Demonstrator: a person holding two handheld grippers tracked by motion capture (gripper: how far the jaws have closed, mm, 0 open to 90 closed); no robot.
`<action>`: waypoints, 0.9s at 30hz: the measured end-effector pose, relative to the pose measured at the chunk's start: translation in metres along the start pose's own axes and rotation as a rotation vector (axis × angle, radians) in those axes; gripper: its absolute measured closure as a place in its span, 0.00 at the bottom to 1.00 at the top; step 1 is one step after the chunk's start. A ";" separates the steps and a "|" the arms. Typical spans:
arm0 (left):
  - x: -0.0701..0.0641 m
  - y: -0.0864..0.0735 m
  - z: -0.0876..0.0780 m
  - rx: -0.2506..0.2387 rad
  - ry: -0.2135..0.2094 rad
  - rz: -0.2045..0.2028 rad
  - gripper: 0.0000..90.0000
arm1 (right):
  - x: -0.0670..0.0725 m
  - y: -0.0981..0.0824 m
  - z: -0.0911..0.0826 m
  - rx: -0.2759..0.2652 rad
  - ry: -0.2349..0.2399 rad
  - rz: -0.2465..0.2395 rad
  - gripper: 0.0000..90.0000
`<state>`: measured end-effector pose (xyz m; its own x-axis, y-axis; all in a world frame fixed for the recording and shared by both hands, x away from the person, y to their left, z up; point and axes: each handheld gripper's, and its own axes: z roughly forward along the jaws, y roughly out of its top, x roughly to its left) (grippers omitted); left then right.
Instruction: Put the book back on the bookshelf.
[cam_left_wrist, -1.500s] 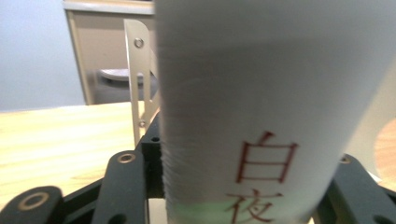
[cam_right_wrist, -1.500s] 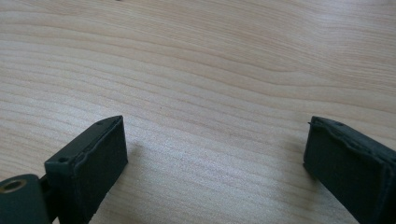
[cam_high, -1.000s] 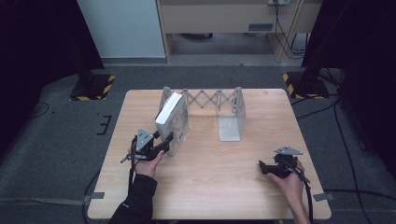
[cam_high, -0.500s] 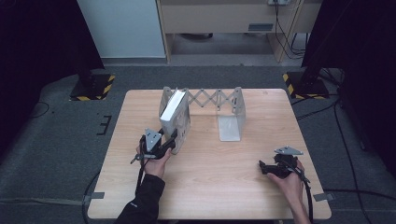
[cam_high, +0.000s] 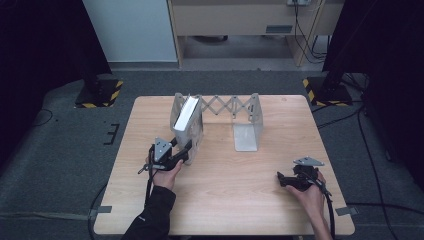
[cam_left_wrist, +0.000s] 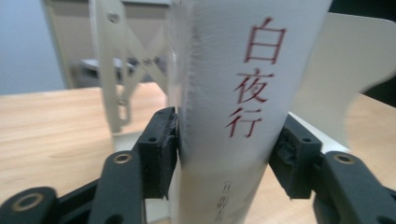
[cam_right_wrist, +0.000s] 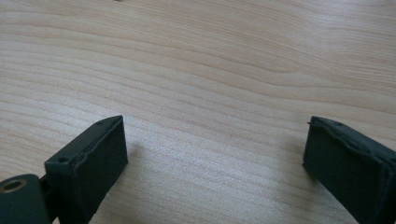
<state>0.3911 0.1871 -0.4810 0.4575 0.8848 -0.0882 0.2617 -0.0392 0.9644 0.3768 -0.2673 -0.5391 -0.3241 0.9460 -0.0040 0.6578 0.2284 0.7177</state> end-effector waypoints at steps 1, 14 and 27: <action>0.000 -0.001 -0.002 0.003 -0.014 0.004 0.50 | 0.000 0.000 0.000 0.000 0.000 0.000 0.07; -0.006 -0.006 0.004 0.019 -0.042 0.006 0.50 | 0.000 0.000 0.000 0.000 0.000 0.000 0.07; -0.009 -0.002 0.025 0.014 -0.011 0.004 0.48 | 0.000 0.000 0.000 -0.001 0.000 -0.002 0.07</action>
<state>0.4080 0.1676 -0.4884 0.4675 0.8797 -0.0872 0.2719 -0.0493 0.9611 0.3769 -0.2673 -0.5391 -0.3254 0.9456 -0.0057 0.6565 0.2303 0.7183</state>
